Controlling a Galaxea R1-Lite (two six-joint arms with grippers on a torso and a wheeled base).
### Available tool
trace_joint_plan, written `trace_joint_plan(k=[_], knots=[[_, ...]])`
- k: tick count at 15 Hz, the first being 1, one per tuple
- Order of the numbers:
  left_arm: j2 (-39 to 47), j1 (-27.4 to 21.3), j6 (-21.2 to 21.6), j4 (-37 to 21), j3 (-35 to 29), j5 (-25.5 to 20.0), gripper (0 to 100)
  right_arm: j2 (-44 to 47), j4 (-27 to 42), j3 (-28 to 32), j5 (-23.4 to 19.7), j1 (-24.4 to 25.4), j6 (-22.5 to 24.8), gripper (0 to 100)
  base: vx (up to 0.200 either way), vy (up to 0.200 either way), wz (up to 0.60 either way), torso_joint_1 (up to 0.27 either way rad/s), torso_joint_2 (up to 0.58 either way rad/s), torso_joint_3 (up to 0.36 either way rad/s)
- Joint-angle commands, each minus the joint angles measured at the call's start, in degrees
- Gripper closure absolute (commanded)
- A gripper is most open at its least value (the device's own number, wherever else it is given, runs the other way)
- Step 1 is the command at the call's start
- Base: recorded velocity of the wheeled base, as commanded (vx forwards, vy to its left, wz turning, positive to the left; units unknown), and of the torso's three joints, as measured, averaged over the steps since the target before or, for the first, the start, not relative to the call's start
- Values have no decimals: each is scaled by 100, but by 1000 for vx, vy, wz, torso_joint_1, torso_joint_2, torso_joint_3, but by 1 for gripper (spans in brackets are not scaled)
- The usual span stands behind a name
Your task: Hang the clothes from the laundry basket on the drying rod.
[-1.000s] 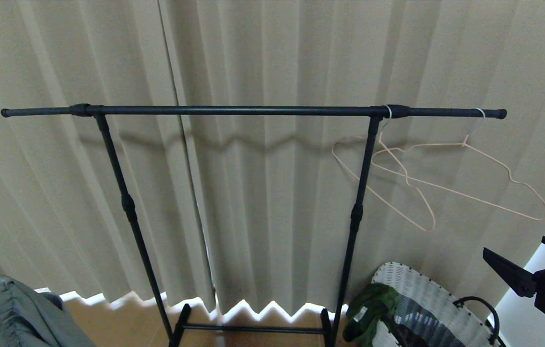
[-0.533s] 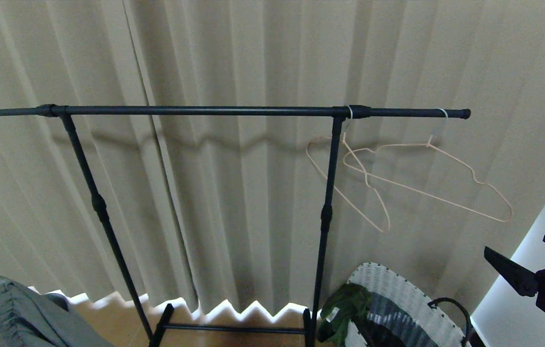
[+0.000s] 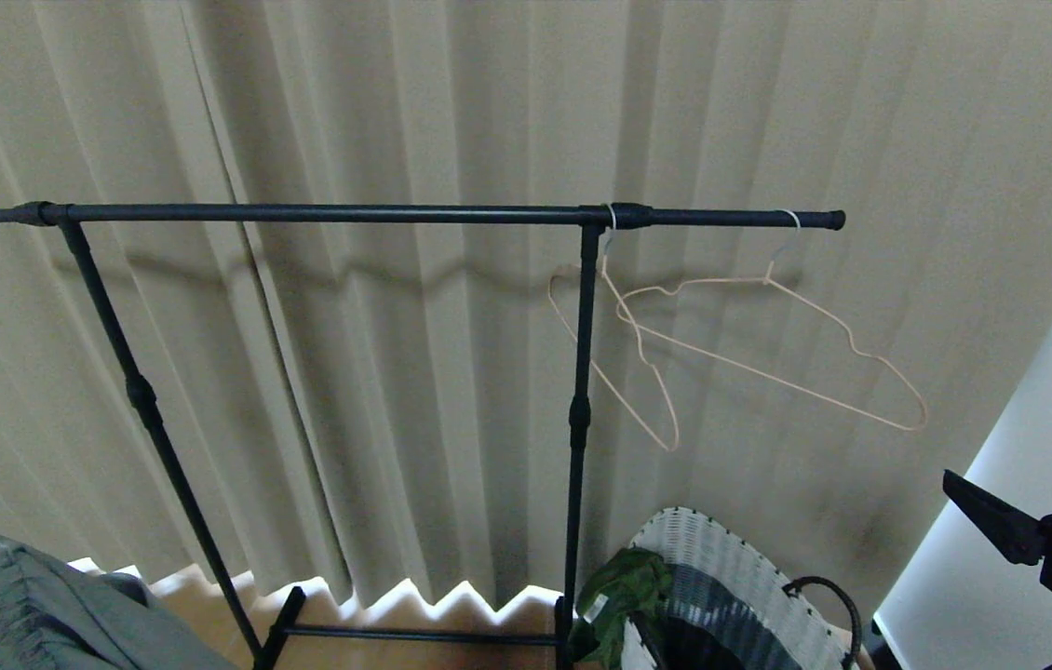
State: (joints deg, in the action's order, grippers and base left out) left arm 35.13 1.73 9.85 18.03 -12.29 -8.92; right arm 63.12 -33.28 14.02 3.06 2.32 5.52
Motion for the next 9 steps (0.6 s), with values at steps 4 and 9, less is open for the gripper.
trace_joint_plan(k=[4,9], knots=[[29,3,-9,-10,-28,-4,100,-2,6,-4,-7,-3,1,0,0,0,0,0,0,0],[11,11,-9,-19,-10,5,100,-2,-3,-22,-34,-3,1,0,200,0,0,-2,0,2]])
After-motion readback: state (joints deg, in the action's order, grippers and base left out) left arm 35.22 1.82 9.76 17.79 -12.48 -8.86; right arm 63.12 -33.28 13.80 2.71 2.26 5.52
